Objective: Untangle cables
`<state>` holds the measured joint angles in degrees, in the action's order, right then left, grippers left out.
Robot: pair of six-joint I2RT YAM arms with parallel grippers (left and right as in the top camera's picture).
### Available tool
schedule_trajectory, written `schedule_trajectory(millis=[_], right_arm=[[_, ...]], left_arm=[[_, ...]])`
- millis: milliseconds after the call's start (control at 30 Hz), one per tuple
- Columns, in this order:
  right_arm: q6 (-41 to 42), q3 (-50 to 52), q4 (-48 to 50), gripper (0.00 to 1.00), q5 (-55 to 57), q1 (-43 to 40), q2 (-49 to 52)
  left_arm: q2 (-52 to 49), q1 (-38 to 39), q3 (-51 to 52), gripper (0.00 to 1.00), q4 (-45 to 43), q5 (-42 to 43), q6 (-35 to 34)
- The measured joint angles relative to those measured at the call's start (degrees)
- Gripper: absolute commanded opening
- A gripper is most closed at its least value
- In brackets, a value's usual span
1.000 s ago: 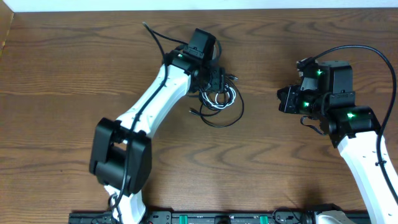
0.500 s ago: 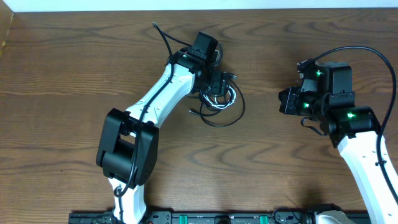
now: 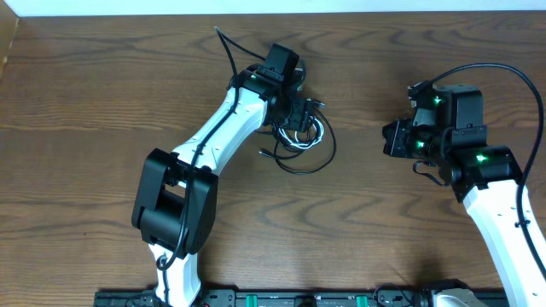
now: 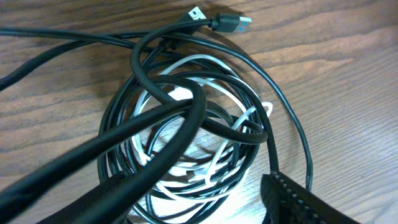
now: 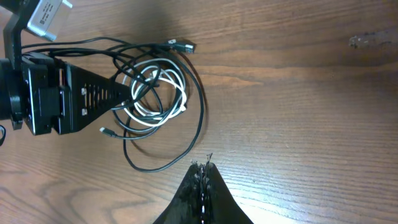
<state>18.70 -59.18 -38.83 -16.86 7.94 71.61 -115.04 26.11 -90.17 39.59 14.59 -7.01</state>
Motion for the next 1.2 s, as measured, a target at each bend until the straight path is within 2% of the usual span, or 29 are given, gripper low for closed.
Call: schedule_trajectory(millis=[167, 333, 600, 867, 1033, 1200], right_arm=[[0.0, 0.0, 0.0, 0.01, 0.0, 0.0, 0.0], [0.0, 0.0, 0.0, 0.01, 0.0, 0.0, 0.0], [0.0, 0.0, 0.0, 0.01, 0.0, 0.0, 0.0], [0.0, 0.0, 0.0, 0.01, 0.0, 0.0, 0.0], [0.1, 0.0, 0.0, 0.06, 0.1, 0.0, 0.0], [0.2, 0.0, -0.2, 0.08, 0.4, 0.0, 0.0]], left_arm=[[0.0, 0.0, 0.0, 0.64, 0.3, -0.2, 0.9], [0.0, 0.0, 0.0, 0.64, 0.7, -0.6, -1.4], [1.4, 0.0, -2.6, 0.65, 3.7, -5.7, -2.5], [6.4, 0.0, -4.5, 0.65, 2.9, -9.5, -14.5], [2.2, 0.2, -4.5, 0.66, 1.5, -11.8, -22.9], [-3.2, 0.3, -4.3, 0.66, -3.3, -13.4, -27.5]])
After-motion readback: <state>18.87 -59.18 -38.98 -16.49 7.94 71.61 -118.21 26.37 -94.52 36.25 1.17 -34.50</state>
